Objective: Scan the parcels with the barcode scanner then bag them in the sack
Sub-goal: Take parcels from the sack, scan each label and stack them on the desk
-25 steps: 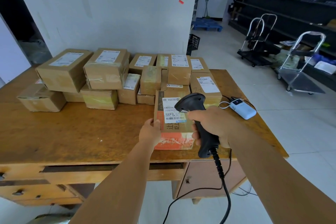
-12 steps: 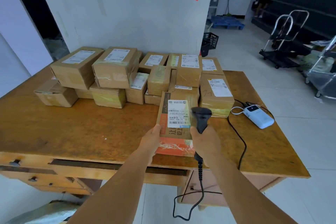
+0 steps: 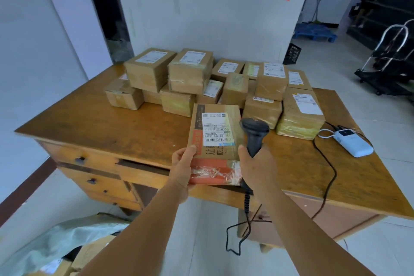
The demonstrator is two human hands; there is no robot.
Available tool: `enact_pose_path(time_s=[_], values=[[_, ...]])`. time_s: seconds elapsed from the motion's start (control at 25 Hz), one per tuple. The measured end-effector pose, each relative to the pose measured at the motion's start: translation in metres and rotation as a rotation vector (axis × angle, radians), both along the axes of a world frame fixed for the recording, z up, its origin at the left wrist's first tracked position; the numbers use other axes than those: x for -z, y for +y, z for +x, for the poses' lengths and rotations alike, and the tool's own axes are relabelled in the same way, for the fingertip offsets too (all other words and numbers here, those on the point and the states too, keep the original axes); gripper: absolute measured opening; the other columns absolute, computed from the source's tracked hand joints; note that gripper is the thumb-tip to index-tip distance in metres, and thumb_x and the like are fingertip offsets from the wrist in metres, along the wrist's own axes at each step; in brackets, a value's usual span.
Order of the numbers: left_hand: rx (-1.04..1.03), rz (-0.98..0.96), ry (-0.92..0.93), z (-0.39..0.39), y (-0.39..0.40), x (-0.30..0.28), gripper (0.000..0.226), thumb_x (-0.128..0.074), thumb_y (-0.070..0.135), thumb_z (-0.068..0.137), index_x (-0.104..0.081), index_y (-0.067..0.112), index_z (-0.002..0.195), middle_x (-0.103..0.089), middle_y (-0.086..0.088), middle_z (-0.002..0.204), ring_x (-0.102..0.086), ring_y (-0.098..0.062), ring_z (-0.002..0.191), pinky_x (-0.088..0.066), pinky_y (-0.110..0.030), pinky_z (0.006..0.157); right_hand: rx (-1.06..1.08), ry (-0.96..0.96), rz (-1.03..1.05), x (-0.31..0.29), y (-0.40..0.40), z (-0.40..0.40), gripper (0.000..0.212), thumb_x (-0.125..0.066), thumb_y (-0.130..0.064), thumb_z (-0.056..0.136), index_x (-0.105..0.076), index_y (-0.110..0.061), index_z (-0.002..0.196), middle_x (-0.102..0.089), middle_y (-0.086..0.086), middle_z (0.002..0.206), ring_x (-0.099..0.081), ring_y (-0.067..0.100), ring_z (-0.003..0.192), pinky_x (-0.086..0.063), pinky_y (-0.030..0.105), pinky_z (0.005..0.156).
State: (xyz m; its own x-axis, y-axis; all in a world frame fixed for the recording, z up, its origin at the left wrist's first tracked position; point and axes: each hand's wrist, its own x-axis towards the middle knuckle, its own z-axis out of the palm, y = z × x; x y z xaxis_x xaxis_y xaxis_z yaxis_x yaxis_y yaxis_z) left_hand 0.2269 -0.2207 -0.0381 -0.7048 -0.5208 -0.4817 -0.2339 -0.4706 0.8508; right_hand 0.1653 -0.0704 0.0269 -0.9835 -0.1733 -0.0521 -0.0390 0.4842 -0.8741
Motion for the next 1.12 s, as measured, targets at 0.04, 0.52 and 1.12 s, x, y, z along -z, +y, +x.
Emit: enact_pose_path(time_s=[0.04, 0.52, 1.12], values=[[-0.03, -0.009, 0.009, 0.022, -0.013, 0.002, 0.029, -0.058, 0.048, 0.087, -0.047, 0.031, 0.108, -0.068, -0.007, 0.109, -0.064, -0.024, 0.093, -0.049, -0.04, 0.084, -0.024, 0.002, -0.016, 0.002, -0.015, 0.017, 0.022, -0.055, -0.029, 0.093, -0.046, -0.009, 0.093, -0.047, -0.003, 0.068, -0.048, 0.014, 0.061, -0.032, 0.026, 0.05], [-0.486, 0.107, -0.123, 0.324, -0.176, 0.047, 0.052, -0.056, 0.056, 0.085, -0.053, 0.022, 0.124, -0.068, -0.006, 0.107, -0.062, -0.023, 0.083, -0.043, -0.03, 0.066, -0.596, -0.099, -0.001, 0.044, -0.221, 0.246, 0.021, -0.052, -0.026, 0.095, -0.049, -0.007, 0.101, -0.05, 0.002, 0.064, -0.049, 0.016, 0.051, -0.039, 0.026, 0.047], [-1.024, 0.431, -0.497, 0.395, -0.26, 0.238, 0.06, -0.069, 0.052, 0.067, -0.061, 0.011, 0.11, -0.069, -0.019, 0.099, -0.07, -0.037, 0.08, -0.059, -0.047, 0.069, -1.18, -0.211, 0.284, 0.194, -0.437, 0.269, 0.036, -0.055, -0.023, 0.093, -0.031, -0.018, 0.065, -0.031, -0.007, 0.044, -0.028, 0.008, 0.037, -0.022, 0.022, 0.043]])
